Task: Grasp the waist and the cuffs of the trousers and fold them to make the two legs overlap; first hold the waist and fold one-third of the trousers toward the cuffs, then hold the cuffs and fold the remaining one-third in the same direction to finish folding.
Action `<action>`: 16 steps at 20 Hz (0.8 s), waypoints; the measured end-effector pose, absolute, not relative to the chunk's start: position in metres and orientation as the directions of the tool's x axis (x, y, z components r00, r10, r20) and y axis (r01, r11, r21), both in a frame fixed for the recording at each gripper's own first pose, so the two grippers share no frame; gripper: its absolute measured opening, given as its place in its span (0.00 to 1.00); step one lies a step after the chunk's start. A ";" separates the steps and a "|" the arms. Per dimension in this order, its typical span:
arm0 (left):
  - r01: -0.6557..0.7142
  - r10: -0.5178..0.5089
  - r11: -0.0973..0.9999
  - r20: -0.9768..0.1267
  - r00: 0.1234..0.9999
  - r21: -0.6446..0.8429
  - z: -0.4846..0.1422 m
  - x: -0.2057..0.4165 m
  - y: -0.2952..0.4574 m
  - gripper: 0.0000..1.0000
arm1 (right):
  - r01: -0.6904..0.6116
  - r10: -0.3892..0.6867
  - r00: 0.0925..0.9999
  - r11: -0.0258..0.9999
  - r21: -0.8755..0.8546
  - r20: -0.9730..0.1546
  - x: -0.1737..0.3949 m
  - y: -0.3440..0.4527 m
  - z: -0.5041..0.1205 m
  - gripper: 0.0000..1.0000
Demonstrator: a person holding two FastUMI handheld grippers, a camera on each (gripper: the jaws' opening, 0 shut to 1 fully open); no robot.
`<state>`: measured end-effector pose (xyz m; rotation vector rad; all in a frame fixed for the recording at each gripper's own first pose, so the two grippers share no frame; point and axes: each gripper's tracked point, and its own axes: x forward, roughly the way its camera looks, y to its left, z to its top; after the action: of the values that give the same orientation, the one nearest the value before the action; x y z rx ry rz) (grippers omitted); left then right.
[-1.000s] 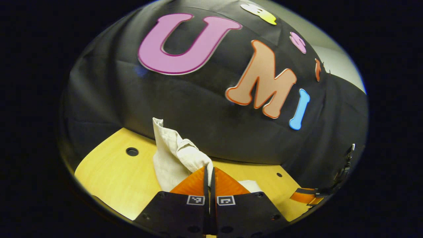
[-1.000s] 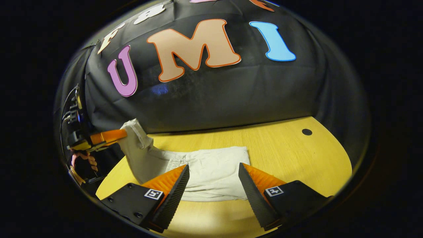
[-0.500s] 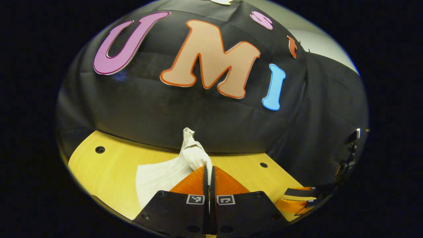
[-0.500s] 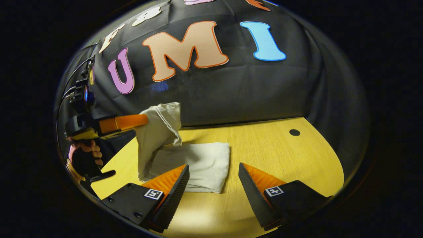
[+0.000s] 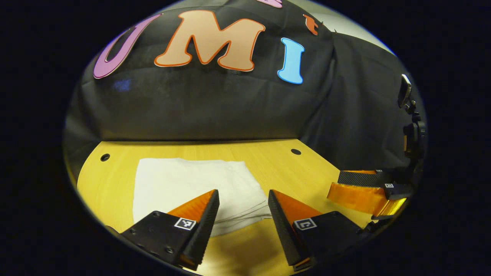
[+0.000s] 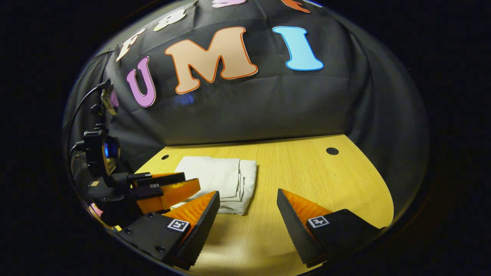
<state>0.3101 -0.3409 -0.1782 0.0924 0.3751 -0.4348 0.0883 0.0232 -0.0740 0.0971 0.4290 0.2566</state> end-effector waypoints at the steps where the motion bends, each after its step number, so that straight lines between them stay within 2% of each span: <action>1: 0.401 -0.370 0.916 -0.362 0.856 0.014 -0.173 0.308 -0.328 0.82 | -0.228 0.271 0.880 0.961 0.155 -0.391 0.086 0.026 -0.071 0.96; 2: 0.375 -0.344 0.927 -0.348 0.872 0.023 -0.164 0.306 -0.313 0.89 | -0.229 0.276 0.881 0.960 0.164 -0.383 0.085 0.029 -0.068 0.96; 3: 0.351 -0.321 0.936 -0.333 0.886 0.032 -0.155 0.303 -0.299 0.90 | -0.231 0.280 0.884 0.958 0.171 -0.374 0.082 0.031 -0.065 0.96; 9: 0.228 -0.208 0.973 -0.264 0.942 0.047 -0.105 0.283 -0.223 0.90 | -0.241 0.287 0.907 0.954 0.178 -0.307 0.073 0.045 -0.041 0.96; 16: 0.145 -0.134 0.989 -0.209 0.969 0.037 -0.074 0.256 -0.165 0.90 | -0.201 0.222 0.941 0.974 0.105 -0.255 0.063 0.045 -0.022 0.96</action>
<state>0.2555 -0.1649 -0.0744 0.0522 0.2071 -0.1407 0.0629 0.0449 -0.0215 0.0775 0.2690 0.2158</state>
